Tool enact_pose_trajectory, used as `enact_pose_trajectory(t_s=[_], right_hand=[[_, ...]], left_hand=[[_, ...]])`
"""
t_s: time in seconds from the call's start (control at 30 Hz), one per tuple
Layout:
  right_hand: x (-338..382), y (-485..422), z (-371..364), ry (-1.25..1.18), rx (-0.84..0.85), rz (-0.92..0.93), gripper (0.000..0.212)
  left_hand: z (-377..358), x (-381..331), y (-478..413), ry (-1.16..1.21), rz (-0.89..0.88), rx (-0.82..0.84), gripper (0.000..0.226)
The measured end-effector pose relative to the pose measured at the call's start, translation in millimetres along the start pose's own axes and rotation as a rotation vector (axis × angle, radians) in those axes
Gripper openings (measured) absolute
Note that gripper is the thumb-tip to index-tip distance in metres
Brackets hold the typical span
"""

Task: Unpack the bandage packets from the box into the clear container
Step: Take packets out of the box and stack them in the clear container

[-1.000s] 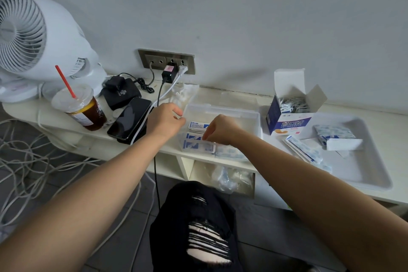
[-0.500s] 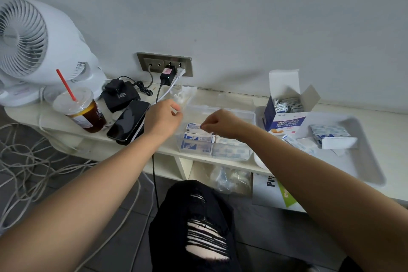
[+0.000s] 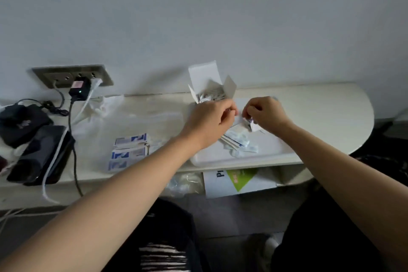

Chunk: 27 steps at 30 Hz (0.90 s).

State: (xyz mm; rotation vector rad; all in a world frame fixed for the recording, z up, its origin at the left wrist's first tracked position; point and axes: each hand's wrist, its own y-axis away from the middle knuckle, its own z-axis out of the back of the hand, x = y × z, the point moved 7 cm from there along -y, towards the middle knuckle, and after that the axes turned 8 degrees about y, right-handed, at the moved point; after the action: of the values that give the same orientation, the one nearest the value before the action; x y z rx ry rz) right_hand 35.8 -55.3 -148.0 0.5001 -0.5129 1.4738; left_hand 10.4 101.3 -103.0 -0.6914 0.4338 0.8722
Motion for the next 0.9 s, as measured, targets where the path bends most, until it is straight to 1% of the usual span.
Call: enact_pose_trajectory(t_s=[0.1, 0.17, 0.27, 0.37, 0.43, 0.5, 0.53, 0.67, 0.73, 0.8, 0.83, 0.9], right_hand=[[-44.1, -11.2, 0.2, 0.167, 0.013, -0.065, 0.020], [-58.8, -14.4, -3.3, 0.259, 0.038, -0.045, 0.026], [-64.0, -15.0, -4.5, 0.437, 0.054, 0.001, 0.032], [-68.4, -15.9, -5.0, 0.570, 0.074, 0.032, 0.025], [-70.3, -16.1, -4.5, 0.574, 0.048, 0.052, 0.026], [-74.4, -13.9, -4.6, 0.546, 0.021, 0.061, 0.037], [-75.4, -13.4, -4.9, 0.540, 0.017, 0.064, 0.039], [-77.3, -9.3, -6.7, 0.523, 0.036, 0.073, 0.027], [-75.5, -6.6, -4.8, 0.481, 0.024, 0.094, 0.017], [-72.2, -3.5, 0.3, 0.403, -0.044, 0.146, 0.010], [-69.2, -1.1, 3.7, 0.362, -0.090, 0.179, 0.009], [-62.5, 3.8, 7.3, 0.304, -0.170, 0.251, 0.010]], left_hand=[[-46.5, 11.5, -18.6, 0.017, 0.094, 0.140, 0.015], [-68.3, 20.8, -27.2, -0.007, 0.152, 0.200, 0.018], [-91.3, 30.9, -33.2, -0.057, 0.210, 0.243, 0.023], [-105.5, 33.8, -35.5, -0.086, 0.242, 0.253, 0.025], [-109.9, 36.0, -35.4, -0.099, 0.271, 0.255, 0.026], [-116.2, 37.7, -32.7, -0.115, 0.302, 0.260, 0.027], [-118.1, 38.1, -31.8, -0.118, 0.309, 0.260, 0.027], [-123.8, 36.4, -23.7, -0.103, 0.325, 0.260, 0.028], [-124.0, 36.7, -19.6, -0.077, 0.349, 0.244, 0.026], [-121.7, 40.0, -16.9, 0.028, 0.433, 0.195, 0.023], [-120.1, 41.4, -15.4, 0.124, 0.509, 0.156, 0.028], [-122.8, 47.0, -10.5, 0.364, 0.724, 0.113, 0.048]])
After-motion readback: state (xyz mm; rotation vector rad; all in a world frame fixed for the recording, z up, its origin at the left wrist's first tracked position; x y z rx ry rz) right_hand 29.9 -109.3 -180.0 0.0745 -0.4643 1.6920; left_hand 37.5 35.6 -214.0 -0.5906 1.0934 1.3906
